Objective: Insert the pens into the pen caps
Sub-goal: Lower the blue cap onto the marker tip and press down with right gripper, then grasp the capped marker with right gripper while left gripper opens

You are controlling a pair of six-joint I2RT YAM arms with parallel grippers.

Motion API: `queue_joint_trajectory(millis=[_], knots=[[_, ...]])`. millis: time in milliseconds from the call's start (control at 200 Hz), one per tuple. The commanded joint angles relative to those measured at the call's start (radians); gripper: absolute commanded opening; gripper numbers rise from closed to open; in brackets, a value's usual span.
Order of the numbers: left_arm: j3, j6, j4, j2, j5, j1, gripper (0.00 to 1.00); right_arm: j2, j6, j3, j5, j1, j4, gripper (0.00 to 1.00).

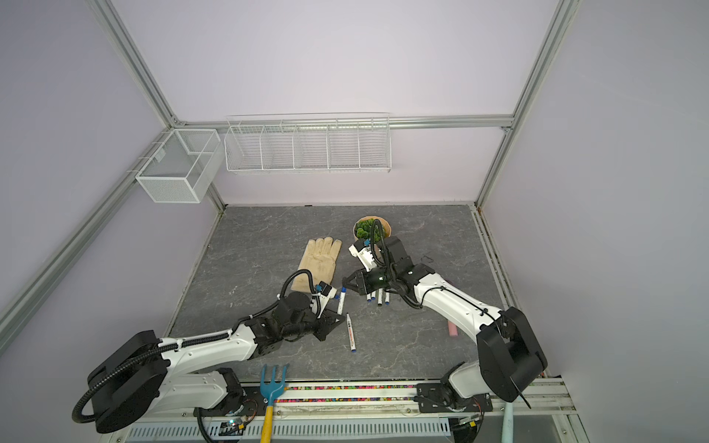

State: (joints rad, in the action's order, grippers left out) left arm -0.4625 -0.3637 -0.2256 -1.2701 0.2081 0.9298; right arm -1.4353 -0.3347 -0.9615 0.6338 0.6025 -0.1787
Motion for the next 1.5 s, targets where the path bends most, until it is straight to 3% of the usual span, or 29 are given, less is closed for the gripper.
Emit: queue_joint_trajectory(millis=[0,125,380,590,900,1204,1494], knots=[[-0.089,-0.013,-0.066,-0.023,-0.096,-0.029,0.00,0.023,0.025,0.031,0.212,0.033,-0.189,0.07],[-0.114,-0.010,-0.067,-0.029,-0.100,-0.029,0.00,0.017,0.046,0.030,0.202,0.038,-0.241,0.07],[-0.163,-0.002,-0.180,0.008,-0.134,-0.029,0.00,-0.017,0.076,0.051,0.045,0.053,-0.351,0.07],[-0.238,0.020,-0.160,0.011,-0.100,-0.029,0.00,-0.040,0.072,0.076,-0.014,0.066,-0.336,0.07],[-0.204,0.005,-0.132,-0.061,-0.115,0.004,0.00,-0.050,0.062,0.076,-0.085,0.077,-0.300,0.07],[-0.150,-0.011,-0.215,-0.119,-0.104,0.015,0.00,0.082,-0.040,0.049,-0.252,0.035,-0.133,0.34],[-0.155,-0.009,-0.212,-0.125,-0.097,0.014,0.00,0.108,-0.103,0.052,-0.277,0.035,-0.009,0.36]])
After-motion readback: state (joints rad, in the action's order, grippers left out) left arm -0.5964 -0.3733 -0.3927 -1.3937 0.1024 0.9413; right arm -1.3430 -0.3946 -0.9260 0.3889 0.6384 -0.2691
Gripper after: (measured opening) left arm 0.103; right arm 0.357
